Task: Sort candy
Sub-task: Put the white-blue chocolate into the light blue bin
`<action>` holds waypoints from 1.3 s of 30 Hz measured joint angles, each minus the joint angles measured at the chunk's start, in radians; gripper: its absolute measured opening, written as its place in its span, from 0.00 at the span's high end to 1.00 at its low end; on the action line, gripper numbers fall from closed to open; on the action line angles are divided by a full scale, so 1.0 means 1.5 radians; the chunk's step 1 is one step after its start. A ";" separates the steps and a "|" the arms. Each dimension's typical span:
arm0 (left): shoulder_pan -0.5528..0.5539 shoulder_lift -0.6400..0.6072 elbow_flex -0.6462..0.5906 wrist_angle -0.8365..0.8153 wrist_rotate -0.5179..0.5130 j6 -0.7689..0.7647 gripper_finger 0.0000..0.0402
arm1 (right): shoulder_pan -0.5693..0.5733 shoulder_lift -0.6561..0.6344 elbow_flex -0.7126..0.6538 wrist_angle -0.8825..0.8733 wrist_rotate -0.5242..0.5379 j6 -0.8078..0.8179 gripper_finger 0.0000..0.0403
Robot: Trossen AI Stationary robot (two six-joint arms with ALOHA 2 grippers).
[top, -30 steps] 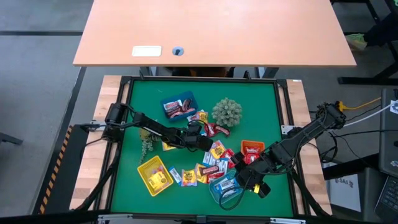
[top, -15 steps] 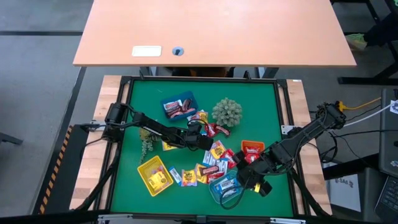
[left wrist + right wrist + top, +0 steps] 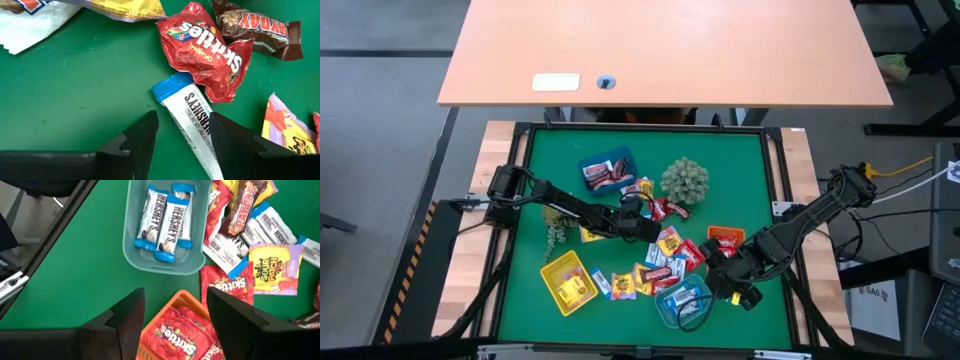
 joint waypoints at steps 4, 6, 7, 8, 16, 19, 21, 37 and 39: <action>-0.001 0.002 -0.002 0.049 -0.002 0.022 0.60 | 0.000 0.000 0.000 -0.009 0.002 0.000 0.47; -0.001 0.002 -0.002 0.056 -0.002 0.024 0.61 | 0.000 0.000 0.000 -0.008 0.012 0.000 0.47; -0.001 0.002 -0.002 0.057 -0.002 0.022 0.61 | 0.000 0.000 0.000 -0.009 0.018 0.000 0.47; -0.001 0.002 -0.002 0.059 -0.001 0.021 0.61 | 0.000 0.000 0.000 -0.009 0.020 0.000 0.47; -0.001 0.004 -0.002 0.080 0.004 0.020 0.61 | 0.000 0.000 0.000 -0.009 0.023 0.000 0.47; -0.001 0.004 -0.002 0.081 0.003 0.016 0.61 | 0.000 0.000 0.000 -0.009 0.023 0.000 0.47; 0.001 0.004 -0.002 0.081 0.003 0.017 0.62 | 0.000 0.000 0.000 -0.009 0.023 0.000 0.47; 0.008 0.004 0.000 0.080 0.010 0.020 0.96 | 0.000 0.000 0.000 -0.023 0.026 -0.007 0.47; 0.008 0.004 0.000 0.080 0.009 0.021 0.99 | 0.000 0.000 0.000 -0.033 0.026 -0.007 0.47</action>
